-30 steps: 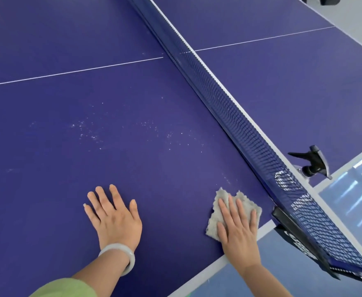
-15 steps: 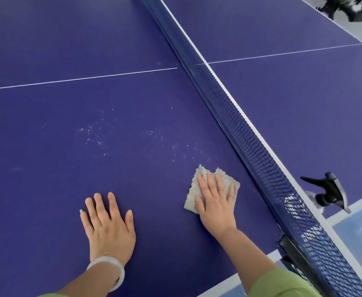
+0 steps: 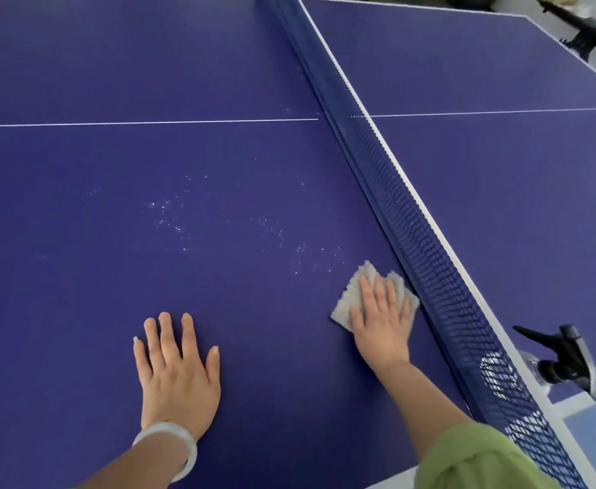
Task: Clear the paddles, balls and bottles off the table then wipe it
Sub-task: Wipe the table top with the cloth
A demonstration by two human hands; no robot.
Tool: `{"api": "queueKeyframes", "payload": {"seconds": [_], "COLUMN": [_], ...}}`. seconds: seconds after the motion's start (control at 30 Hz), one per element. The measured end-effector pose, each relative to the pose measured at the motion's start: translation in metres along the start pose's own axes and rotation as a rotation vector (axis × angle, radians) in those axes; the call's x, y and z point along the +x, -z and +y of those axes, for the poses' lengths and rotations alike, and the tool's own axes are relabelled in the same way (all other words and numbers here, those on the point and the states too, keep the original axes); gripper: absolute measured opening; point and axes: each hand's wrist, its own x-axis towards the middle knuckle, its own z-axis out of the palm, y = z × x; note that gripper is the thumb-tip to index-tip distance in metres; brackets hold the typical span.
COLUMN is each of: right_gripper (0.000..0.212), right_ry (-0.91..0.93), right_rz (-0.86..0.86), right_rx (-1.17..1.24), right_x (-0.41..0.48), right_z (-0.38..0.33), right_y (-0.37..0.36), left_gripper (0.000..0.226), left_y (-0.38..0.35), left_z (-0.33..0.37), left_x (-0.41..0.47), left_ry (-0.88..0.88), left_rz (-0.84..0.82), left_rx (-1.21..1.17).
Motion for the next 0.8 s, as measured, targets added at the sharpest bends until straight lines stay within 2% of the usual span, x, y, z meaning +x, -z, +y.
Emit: {"api": "queueKeyframes", "payload": {"seconds": [0.13,0.2,0.33,0.47,0.67,0.73,0.8], "right_gripper": [0.060,0.057,0.058,0.058,0.060,0.058,0.062], "right_ry": [0.307,0.351,0.190,0.073,-0.118,-0.026,0.236], "right_rz": [0.000,0.027,0.073,0.049,0.051,0.026,0.006], "right_rx": [0.015,0.012,0.014,-0.014,0.040,0.056,0.027], "right_x": [-0.026,-0.055,-0.098,-0.070,0.031,0.039,0.026], "right_z": [-0.018,0.003,0.065,0.077,0.002,-0.039,-0.075], "right_y": [-0.003,-0.009,-0.015,-0.012,0.002,0.003,-0.001], "left_gripper": [0.071,0.071,0.071,0.071,0.070,0.070,0.070], "left_y": [0.001,0.002,0.002,0.003,0.004,0.004,0.004], "left_z": [0.001,0.002,0.002,0.002,0.003,0.003,0.003], "left_x": [0.001,0.001,0.001,0.002,0.002,0.002,0.001], "left_ry": [0.003,0.004,0.001,0.001,0.011,0.009,0.010], "left_rz": [0.008,0.005,-0.012,-0.020,-0.030,-0.033,-0.034], "left_rx": [-0.007,-0.011,-0.017,-0.011,-0.001,0.006,0.009]}}
